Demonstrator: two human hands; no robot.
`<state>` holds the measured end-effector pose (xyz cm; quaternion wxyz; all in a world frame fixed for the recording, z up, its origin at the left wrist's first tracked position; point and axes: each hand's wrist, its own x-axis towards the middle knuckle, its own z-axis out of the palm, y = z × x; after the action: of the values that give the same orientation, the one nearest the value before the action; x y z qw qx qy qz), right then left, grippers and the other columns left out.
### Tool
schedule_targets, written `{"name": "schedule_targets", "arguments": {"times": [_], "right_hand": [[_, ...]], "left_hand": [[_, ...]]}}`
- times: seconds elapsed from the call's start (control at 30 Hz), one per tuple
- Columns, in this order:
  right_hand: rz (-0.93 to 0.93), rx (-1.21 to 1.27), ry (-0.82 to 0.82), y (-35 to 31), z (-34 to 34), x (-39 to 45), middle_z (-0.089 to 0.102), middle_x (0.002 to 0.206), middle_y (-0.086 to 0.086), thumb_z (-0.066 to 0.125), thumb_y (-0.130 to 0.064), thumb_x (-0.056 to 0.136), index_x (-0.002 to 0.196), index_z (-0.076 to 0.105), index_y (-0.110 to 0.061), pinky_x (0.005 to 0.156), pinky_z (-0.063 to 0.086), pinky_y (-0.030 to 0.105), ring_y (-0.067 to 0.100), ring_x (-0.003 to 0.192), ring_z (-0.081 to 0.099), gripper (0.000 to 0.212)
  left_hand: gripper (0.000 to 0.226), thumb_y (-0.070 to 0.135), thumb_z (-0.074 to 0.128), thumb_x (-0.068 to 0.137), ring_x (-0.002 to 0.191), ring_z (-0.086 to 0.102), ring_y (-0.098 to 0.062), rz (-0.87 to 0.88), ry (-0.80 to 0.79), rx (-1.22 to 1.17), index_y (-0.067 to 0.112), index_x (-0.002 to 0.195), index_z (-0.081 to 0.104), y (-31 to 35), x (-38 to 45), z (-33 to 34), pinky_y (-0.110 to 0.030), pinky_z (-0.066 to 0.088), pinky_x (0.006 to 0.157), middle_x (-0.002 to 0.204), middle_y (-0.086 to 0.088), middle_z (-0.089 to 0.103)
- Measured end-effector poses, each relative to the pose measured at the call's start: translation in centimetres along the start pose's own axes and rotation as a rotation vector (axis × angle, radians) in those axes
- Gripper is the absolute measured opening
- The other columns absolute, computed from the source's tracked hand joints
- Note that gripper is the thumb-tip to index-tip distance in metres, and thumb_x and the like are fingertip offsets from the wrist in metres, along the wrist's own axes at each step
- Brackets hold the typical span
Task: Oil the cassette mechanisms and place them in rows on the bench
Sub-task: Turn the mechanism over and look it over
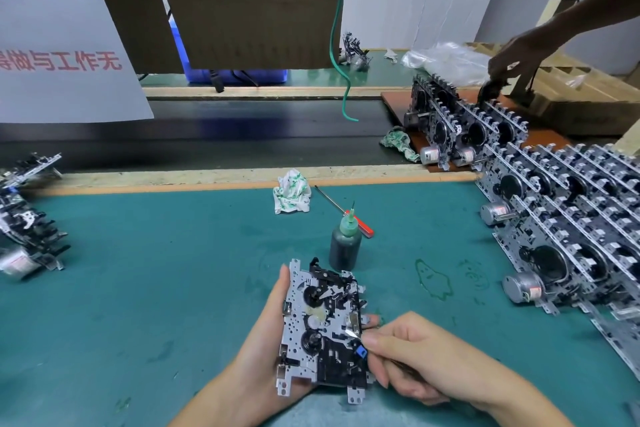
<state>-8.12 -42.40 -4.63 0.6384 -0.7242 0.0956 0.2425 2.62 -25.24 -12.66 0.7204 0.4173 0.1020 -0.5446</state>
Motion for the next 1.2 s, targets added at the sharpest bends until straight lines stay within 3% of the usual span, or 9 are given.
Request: {"name": "schedule_targets", "arguments": {"times": [0.2, 0.33, 0.5, 0.87, 1.03, 1.2], "right_hand": [[0.027, -0.028, 0.011, 0.0, 0.1, 0.1, 0.042, 0.033, -0.007, 0.041, -0.031, 0.1, 0.053, 0.056, -0.02, 0.032, 0.025, 0.014, 0.004, 0.026, 0.028, 0.051], [0.042, -0.105, 0.028, -0.1, 0.2, 0.3, 0.037, 0.028, -0.007, 0.038, -0.034, 0.101, 0.046, 0.051, -0.021, 0.035, 0.025, 0.021, 0.007, 0.025, 0.025, 0.058], [0.08, -0.116, 0.013, -0.2, 0.1, 0.4, 0.033, 0.026, -0.007, 0.037, -0.036, 0.101, 0.035, 0.048, -0.022, 0.035, 0.026, 0.016, 0.006, 0.024, 0.028, 0.069], [0.138, -0.167, -0.093, -0.6, -0.8, 0.2, 0.032, 0.031, -0.01, 0.035, -0.041, 0.101, 0.041, 0.04, -0.022, 0.033, 0.025, 0.015, 0.005, 0.027, 0.03, 0.063], [0.116, -0.151, -0.097, -0.5, -0.8, 0.0, 0.031, 0.031, -0.009, 0.036, -0.041, 0.101, 0.044, 0.039, -0.02, 0.032, 0.024, 0.016, 0.005, 0.026, 0.027, 0.061], [0.02, -0.041, 0.011, 0.6, -0.4, -0.5, 0.028, 0.027, -0.005, 0.041, -0.047, 0.097, 0.039, 0.045, -0.022, 0.032, 0.024, 0.016, 0.008, 0.024, 0.022, 0.063]], "left_hand": [[0.115, 0.079, 0.076, 0.043, 0.125, 0.047, -0.044, 0.028, 0.022, 0.039, 0.012, 0.133, 0.053, 0.0, -0.4, 0.5, -0.06, 0.033, 0.106, 0.134, -0.023, 0.053], [0.113, 0.08, 0.075, 0.043, 0.125, 0.048, -0.043, 0.064, 0.065, 0.049, 0.015, 0.133, 0.053, -0.2, -0.5, 0.9, -0.06, 0.034, 0.106, 0.134, -0.021, 0.053], [0.113, 0.08, 0.075, 0.041, 0.124, 0.048, -0.042, 0.08, 0.102, 0.054, 0.017, 0.132, 0.054, -0.3, -0.7, 1.5, -0.059, 0.034, 0.106, 0.133, -0.02, 0.054], [0.109, 0.077, 0.071, 0.045, 0.124, 0.049, -0.042, 0.103, 0.082, 0.052, 0.013, 0.132, 0.054, -0.3, -1.2, 2.3, -0.058, 0.034, 0.106, 0.132, -0.021, 0.055], [0.115, 0.078, 0.075, 0.037, 0.123, 0.05, -0.042, 0.083, 0.099, 0.09, 0.014, 0.13, 0.056, -0.2, -1.5, 2.5, -0.058, 0.035, 0.105, 0.131, -0.021, 0.056], [0.088, 0.071, 0.06, 0.065, 0.118, 0.054, -0.044, 0.011, 0.02, -0.045, 0.007, 0.124, 0.062, 0.2, -2.0, 2.9, -0.057, 0.038, 0.103, 0.128, -0.025, 0.057]]}}
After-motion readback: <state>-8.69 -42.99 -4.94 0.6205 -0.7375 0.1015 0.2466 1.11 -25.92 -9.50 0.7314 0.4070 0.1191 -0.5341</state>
